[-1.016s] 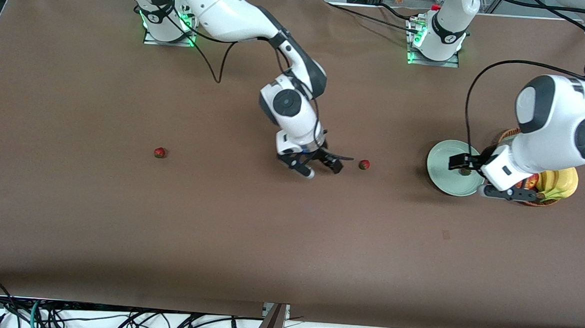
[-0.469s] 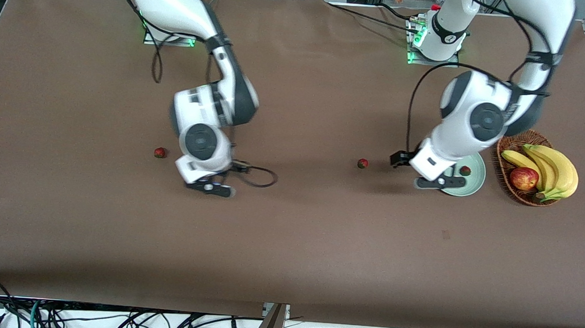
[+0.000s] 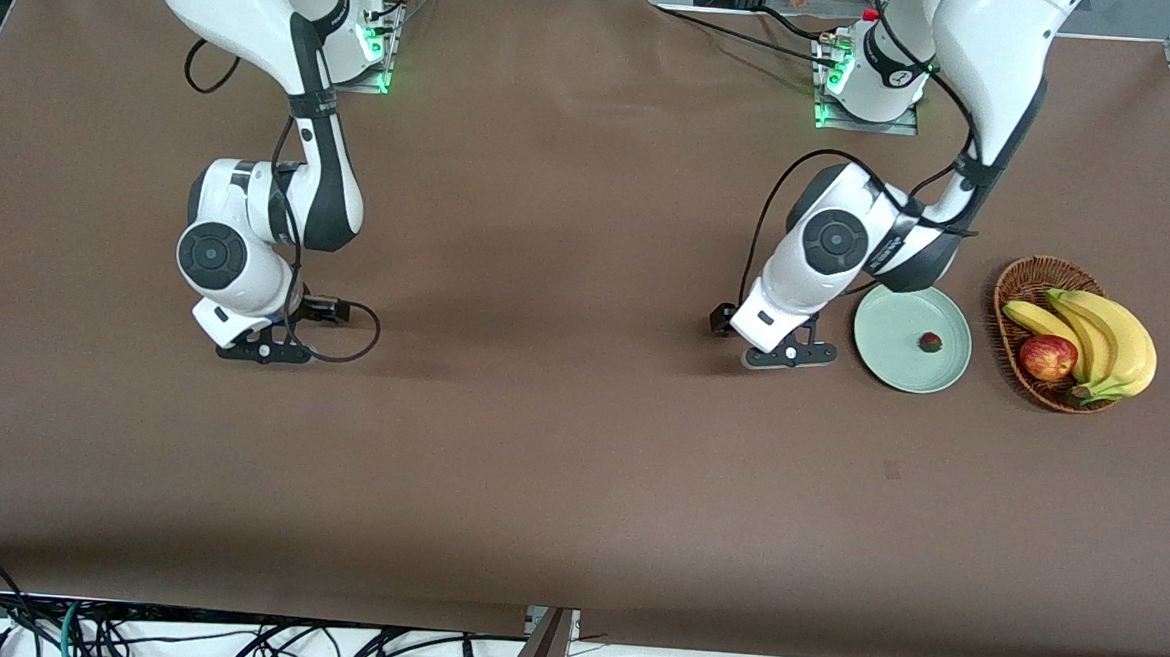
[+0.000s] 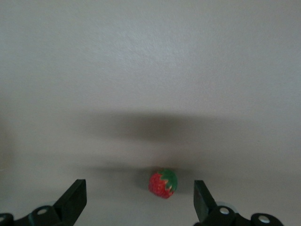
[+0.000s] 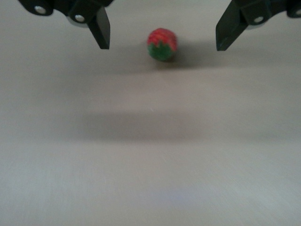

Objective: Collect all strawberries into plate
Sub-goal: 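Grasp the mid-table strawberry with the left gripper while the right grasps the last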

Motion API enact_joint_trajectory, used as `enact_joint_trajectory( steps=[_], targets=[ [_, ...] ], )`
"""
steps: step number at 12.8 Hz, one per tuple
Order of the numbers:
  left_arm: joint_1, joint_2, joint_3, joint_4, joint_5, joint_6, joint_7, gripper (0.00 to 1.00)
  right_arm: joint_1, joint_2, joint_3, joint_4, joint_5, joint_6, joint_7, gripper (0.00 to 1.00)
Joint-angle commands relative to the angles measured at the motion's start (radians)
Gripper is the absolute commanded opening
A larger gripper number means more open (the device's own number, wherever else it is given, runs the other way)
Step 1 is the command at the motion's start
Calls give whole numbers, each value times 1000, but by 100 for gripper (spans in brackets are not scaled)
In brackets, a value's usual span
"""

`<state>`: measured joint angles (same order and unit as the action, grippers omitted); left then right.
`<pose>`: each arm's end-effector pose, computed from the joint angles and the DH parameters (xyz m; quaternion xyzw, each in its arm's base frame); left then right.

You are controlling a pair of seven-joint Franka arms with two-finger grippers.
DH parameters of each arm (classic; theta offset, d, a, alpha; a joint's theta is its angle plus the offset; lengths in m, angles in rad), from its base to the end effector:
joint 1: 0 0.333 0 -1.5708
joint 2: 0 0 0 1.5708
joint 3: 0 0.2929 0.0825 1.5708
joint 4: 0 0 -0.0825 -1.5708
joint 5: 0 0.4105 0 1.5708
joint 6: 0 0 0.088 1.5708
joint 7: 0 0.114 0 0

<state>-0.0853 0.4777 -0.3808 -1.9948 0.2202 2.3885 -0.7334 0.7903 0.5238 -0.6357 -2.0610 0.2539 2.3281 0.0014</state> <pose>0.5461 -0.2736 0.1834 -0.9973 -0.0689 0.0235 0.0004 0.5754 0.0822 0.1651 0.9956 0.0037 -0.0604 0.0722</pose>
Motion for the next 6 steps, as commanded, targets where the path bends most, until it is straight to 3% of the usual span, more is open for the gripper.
enact_joint_trajectory(
  steps=[1, 3, 6],
  targets=[
    [-5, 51, -13, 2, 120, 50, -121, 100, 20, -41, 1, -73, 42, 57, -50, 99],
    [-8, 65, -29, -19, 160, 58, -156, 100, 10, -36, 1, -103, 47, 80, -66, 96],
    [-10, 65, -39, -79, 165, 116, -182, 100, 4, -15, 2, -107, 129, 94, -148, 80]
  ],
)
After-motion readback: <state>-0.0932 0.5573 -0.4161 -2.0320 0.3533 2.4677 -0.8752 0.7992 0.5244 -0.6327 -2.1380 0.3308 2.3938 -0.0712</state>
